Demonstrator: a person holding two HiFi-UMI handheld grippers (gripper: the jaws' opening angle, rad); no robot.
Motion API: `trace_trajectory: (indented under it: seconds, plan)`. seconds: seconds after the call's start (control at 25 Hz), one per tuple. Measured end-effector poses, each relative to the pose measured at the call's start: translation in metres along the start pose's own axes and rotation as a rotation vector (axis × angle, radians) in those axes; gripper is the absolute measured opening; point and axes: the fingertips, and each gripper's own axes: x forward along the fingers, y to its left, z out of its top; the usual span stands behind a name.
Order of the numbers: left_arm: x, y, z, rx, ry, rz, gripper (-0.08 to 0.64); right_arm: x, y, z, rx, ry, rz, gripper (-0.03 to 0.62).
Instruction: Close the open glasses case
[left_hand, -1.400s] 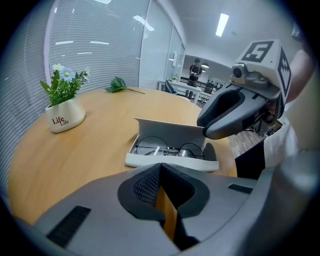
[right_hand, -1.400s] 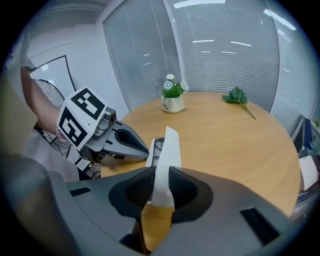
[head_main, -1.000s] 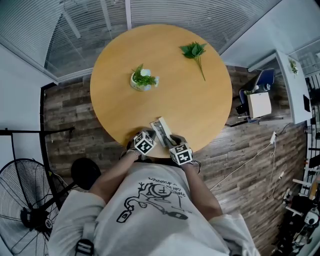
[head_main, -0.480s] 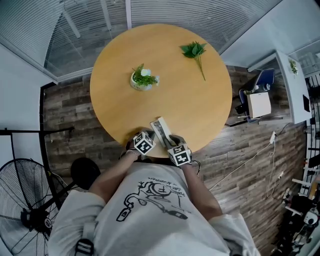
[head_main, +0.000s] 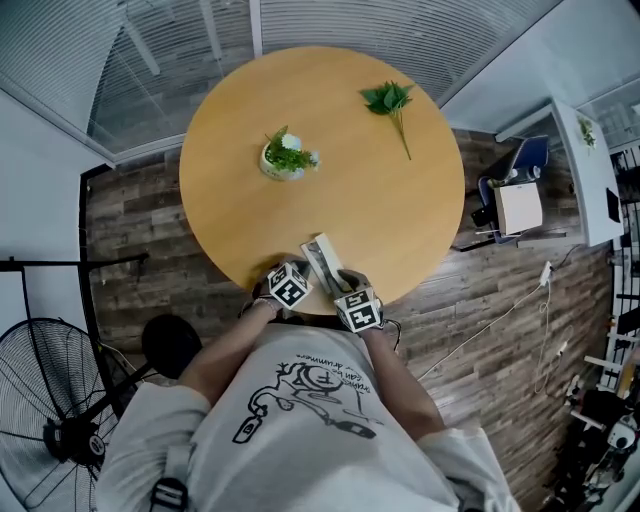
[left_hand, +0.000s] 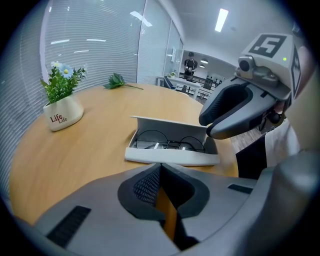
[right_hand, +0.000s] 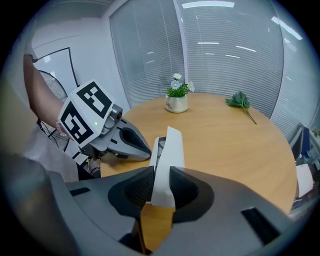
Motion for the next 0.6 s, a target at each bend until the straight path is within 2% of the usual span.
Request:
trace_trajectory:
  seconds: [0.6]
  plan:
    - [0.0, 0.001, -0.001, -0.01, 0.003, -0.001, 0.02, 0.007, 0.015, -0.004, -0.024, 0.01, 0.016, 0.104]
